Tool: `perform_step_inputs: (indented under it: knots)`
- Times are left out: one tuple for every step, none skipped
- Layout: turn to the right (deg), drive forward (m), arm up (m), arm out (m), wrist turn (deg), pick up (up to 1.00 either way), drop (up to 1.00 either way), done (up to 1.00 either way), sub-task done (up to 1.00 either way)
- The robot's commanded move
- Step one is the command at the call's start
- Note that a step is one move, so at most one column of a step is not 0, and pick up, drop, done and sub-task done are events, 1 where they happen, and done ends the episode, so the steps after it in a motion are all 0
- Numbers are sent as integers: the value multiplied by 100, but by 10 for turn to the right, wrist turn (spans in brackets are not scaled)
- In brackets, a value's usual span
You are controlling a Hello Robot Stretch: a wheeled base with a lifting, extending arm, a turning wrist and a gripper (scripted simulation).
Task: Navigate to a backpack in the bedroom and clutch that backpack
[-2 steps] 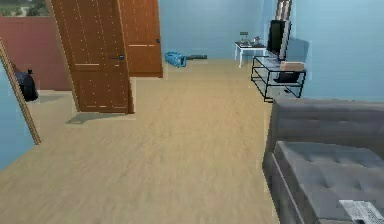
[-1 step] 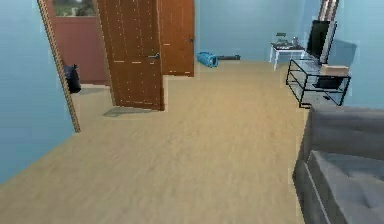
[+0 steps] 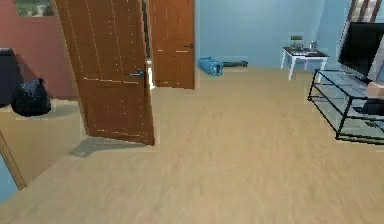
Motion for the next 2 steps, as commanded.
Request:
perform_step_inputs:
  knots:
    - [0, 100, 0, 0, 0, 0, 0, 0, 0]
    - [0, 100, 0, 0, 0, 0, 0, 0, 0]
